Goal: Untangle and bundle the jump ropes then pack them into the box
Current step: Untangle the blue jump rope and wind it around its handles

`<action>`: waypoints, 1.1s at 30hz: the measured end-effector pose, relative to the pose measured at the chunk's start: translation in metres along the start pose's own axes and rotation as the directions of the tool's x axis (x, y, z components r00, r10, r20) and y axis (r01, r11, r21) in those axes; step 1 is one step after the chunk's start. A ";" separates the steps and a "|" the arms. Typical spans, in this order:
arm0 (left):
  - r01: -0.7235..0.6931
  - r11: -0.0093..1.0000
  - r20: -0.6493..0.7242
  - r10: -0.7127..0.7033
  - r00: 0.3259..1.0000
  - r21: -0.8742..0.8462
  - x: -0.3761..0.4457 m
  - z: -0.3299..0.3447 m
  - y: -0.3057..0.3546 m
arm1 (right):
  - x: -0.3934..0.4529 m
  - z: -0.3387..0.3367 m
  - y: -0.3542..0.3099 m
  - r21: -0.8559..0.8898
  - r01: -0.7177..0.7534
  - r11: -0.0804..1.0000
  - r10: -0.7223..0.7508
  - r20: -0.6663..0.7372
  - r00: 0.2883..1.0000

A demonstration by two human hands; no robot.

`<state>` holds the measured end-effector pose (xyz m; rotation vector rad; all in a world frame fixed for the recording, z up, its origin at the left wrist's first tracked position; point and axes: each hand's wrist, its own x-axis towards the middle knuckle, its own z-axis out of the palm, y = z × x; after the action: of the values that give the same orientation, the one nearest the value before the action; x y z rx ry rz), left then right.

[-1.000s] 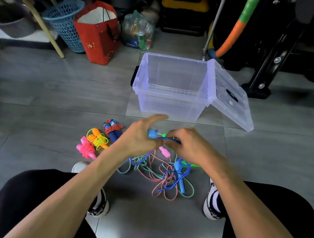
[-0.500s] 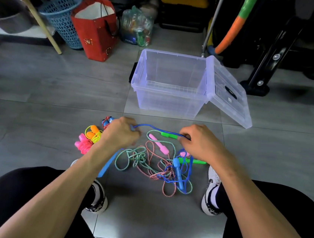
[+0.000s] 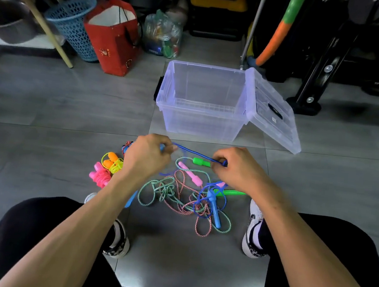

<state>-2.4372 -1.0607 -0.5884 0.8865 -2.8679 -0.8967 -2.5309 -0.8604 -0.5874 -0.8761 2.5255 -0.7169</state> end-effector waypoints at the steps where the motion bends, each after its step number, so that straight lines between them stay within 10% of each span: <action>1: 0.047 0.999 -0.045 -0.047 0.998 0.017 0.001 -0.002 -0.003 | 0.000 -0.001 0.002 -0.034 -0.012 0.999 0.012 -0.014 1.000; 8: 0.102 0.943 0.099 -0.140 0.985 0.316 -0.005 -0.004 -0.007 | -0.005 0.000 -0.002 -0.022 -0.033 0.999 0.033 -0.009 0.999; 13: -0.234 0.971 0.334 0.236 0.913 -0.047 -0.020 0.009 0.014 | -0.004 0.010 -0.013 0.022 0.066 0.998 -0.066 -0.006 0.998; 24: 0.081 0.851 0.082 -0.045 0.996 -0.519 -0.003 -0.015 0.005 | -0.006 0.007 0.011 -0.191 0.020 0.981 -0.007 0.070 0.998; 33: -0.248 0.934 0.194 0.301 0.934 -0.256 -0.021 -0.016 0.009 | -0.004 0.011 0.003 0.200 0.125 0.972 -0.114 -0.064 0.991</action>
<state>-2.4215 -1.0519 -0.5664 0.3654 -2.8861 -1.3333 -2.5241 -0.8596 -0.5979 -0.9539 2.4050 -1.0283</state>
